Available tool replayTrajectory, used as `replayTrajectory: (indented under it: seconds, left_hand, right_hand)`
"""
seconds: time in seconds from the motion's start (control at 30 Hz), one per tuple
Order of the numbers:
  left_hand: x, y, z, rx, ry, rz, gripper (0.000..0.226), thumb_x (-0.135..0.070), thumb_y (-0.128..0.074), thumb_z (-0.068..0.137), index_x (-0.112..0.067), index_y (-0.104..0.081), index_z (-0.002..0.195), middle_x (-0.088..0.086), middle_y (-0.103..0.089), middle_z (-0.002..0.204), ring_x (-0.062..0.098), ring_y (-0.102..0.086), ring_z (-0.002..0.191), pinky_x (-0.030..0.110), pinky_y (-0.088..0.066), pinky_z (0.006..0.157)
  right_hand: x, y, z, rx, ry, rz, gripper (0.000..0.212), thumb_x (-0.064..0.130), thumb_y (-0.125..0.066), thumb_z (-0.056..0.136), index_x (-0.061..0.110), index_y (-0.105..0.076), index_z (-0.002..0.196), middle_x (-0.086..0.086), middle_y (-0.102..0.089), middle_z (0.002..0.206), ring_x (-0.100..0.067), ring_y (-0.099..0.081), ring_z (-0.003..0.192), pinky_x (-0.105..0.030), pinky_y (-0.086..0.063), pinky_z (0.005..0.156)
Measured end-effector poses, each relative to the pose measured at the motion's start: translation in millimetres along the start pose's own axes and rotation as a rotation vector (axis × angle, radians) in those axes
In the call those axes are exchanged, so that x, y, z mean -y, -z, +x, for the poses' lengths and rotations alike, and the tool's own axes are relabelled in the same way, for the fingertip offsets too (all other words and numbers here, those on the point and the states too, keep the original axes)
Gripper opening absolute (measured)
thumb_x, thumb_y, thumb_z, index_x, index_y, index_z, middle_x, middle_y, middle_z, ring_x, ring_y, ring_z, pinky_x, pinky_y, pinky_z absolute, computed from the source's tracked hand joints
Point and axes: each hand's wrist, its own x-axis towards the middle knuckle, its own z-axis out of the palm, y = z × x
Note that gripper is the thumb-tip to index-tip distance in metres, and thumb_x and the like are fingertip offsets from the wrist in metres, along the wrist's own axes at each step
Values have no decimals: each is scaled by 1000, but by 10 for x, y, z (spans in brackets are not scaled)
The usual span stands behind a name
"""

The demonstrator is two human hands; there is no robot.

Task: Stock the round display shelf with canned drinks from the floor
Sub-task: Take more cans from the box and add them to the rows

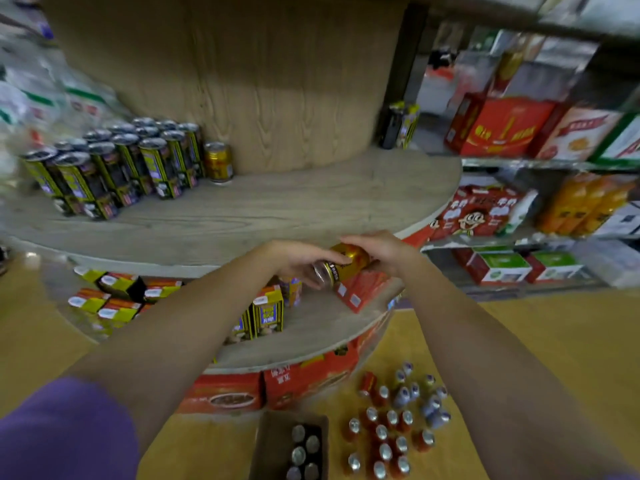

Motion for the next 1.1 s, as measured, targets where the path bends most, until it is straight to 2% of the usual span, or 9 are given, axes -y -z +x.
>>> replayTrajectory:
  seconds: [0.23, 0.37, 0.47, 0.63, 0.7, 0.83, 0.9, 1.03, 1.1]
  left_hand:
    - [-92, 531, -317, -19, -223, 10, 37, -21, -76, 81, -10, -62, 113, 11, -71, 109, 23, -66, 99, 34, -48, 97]
    - [-23, 956, -595, -91, -305, -155, 47, -24, -78, 77, -17, -56, 117, 11, -69, 113, 26, -67, 102, 36, -54, 90]
    - [67, 1291, -783, -126, -352, -222, 45, -16, -74, 81, -17, -55, 121, 10, -68, 113, 21, -66, 99, 33, -55, 85]
    - [172, 1764, -1104, -191, -393, -244, 27, -13, -74, 81, -23, -56, 99, 4, -68, 96, 17, -67, 85, 29, -57, 64]
    - [236, 1925, -1188, -213, -382, -231, 24, -14, -75, 81, -23, -57, 94, 3, -68, 93, 18, -67, 86, 33, -59, 71]
    - [283, 2212, -1302, -271, -353, -196, 40, -25, -81, 73, -24, -61, 107, 4, -70, 105, 20, -68, 97, 44, -56, 91]
    - [286, 2324, -1362, -275, -324, -120, 57, -33, -83, 68, -25, -58, 118, 2, -69, 111, 21, -68, 100, 44, -57, 89]
    - [260, 2556, -1396, -291, -344, 93, 56, -40, -85, 63, -25, -66, 112, -1, -73, 104, 18, -68, 98, 43, -54, 94]
    - [225, 2659, -1416, -365, -378, 216, 51, -37, -86, 66, -19, -65, 109, -1, -70, 99, 16, -65, 91, 37, -55, 85]
  right_hand:
    - [547, -341, -199, -133, 132, 319, 31, 29, -62, 95, 4, -60, 114, -7, -60, 96, -19, -57, 83, -31, -47, 71]
    - [798, -704, -220, -205, 152, 475, 25, -2, -41, 100, -6, -51, 122, -15, -59, 98, -20, -59, 82, -25, -52, 71]
    - [893, -1042, -224, -151, 160, 357, 35, -9, -52, 92, -4, -51, 127, -15, -61, 102, -21, -62, 87, -25, -54, 78]
    - [1091, -1720, -147, -90, 199, 106, 45, 16, -80, 77, 16, -59, 117, -5, -68, 114, -18, -63, 108, -34, -50, 94]
    - [1187, -1994, -103, -163, 240, 102, 51, 17, -84, 73, 14, -59, 117, -8, -67, 115, -19, -65, 105, -35, -53, 93]
    - [1407, -2351, -100, -239, 327, 39, 58, 11, -86, 70, 12, -57, 121, 3, -64, 105, -7, -62, 92, -16, -50, 73]
    - [1492, -2455, -95, -259, 335, -13, 57, 11, -87, 68, 14, -58, 117, 7, -62, 101, -7, -58, 93, -20, -45, 79]
    - [1577, -2613, 48, -316, 331, -18, 63, 7, -89, 63, 9, -58, 118, 3, -62, 104, -16, -60, 103, -31, -49, 90]
    - [1593, -2649, 188, -332, 328, -55, 64, 11, -91, 61, 9, -60, 116, 1, -63, 105, -20, -62, 106, -36, -50, 94]
